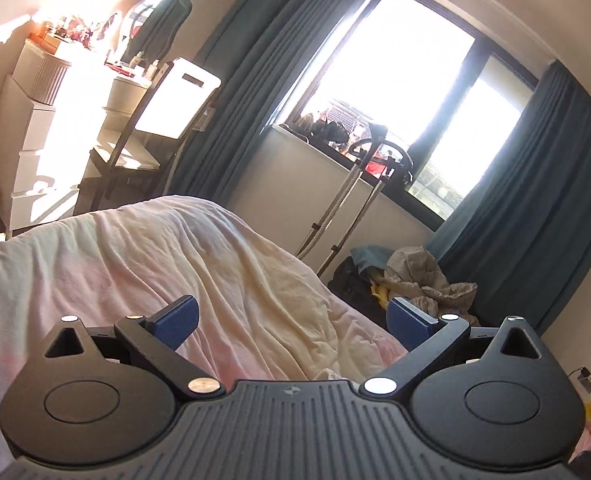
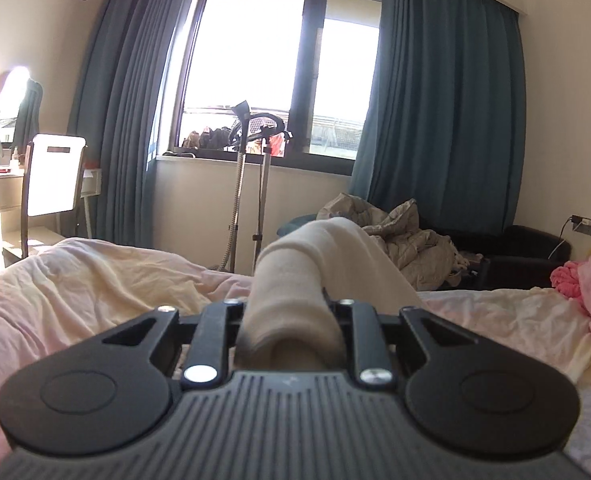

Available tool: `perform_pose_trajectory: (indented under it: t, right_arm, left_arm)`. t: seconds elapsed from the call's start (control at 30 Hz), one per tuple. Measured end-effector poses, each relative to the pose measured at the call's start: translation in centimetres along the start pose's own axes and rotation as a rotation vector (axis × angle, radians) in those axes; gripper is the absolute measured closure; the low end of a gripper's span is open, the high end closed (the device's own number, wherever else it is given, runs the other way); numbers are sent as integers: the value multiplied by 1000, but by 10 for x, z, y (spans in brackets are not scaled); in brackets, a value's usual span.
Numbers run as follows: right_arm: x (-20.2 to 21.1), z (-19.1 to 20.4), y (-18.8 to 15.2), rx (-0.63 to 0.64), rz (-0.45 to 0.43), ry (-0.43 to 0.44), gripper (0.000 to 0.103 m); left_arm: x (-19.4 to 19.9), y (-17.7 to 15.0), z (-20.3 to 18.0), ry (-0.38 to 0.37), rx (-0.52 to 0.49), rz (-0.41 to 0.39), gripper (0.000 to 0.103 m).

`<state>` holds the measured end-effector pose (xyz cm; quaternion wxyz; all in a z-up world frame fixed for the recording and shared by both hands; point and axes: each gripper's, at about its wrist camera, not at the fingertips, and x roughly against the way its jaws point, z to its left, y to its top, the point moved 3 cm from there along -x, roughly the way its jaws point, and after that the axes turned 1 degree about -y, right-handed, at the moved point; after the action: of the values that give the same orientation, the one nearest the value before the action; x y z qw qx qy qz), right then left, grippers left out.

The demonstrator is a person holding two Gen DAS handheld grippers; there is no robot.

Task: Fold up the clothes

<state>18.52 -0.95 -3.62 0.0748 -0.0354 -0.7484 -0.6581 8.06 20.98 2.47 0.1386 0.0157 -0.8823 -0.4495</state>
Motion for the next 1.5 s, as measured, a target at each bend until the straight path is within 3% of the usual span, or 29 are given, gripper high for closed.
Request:
perform_pose_trajectory:
  t: [0.1, 0.23, 0.3, 0.47, 0.6, 0.67, 0.8, 0.9, 1.0, 1.13, 1.27, 1.4, 1.5]
  right_arm:
    - [-7, 70, -20, 83, 56, 103, 80]
    - [-20, 96, -49, 85, 131, 131, 78]
    - [-15, 89, -49, 40, 108, 175, 71]
    - [10, 56, -36, -109, 97, 425, 44]
    - [42, 10, -21, -176, 103, 513, 41]
    - [54, -20, -13, -195, 107, 496, 40]
    - [68, -79, -7, -139, 116, 317, 39]
    - [74, -122, -25, -159, 130, 205, 39]
    - [76, -146, -51, -151, 131, 129, 39]
    - [65, -164, -72, -275, 141, 118, 38]
    - [54, -164, -83, -317, 172, 142, 39]
    - [36, -158, -108, -369, 280, 162, 39]
    - [33, -160, -114, -412, 292, 170, 36]
  left_arm:
    - [6, 11, 11, -6, 25, -44, 2]
    - [-9, 0, 6, 30, -80, -7, 2]
    - [-22, -12, 2, 23, -113, 40, 2]
    - [-41, -44, -6, -25, -166, 164, 2]
    - [-46, -70, -18, -39, -198, 228, 2]
    - [-47, -83, -29, -33, -251, 240, 2]
    - [-57, -117, -43, 20, -321, 275, 2]
    - [-60, -129, -44, 51, -362, 232, 2]
    - [-70, -135, -35, 104, -321, 234, 0]
    - [-71, -136, -25, 108, -260, 240, 0]
    - [-63, -134, -33, 127, -305, 214, 0]
    - [-55, -132, -41, 143, -344, 186, 0]
    - [-40, -128, -50, 109, -361, 132, 1]
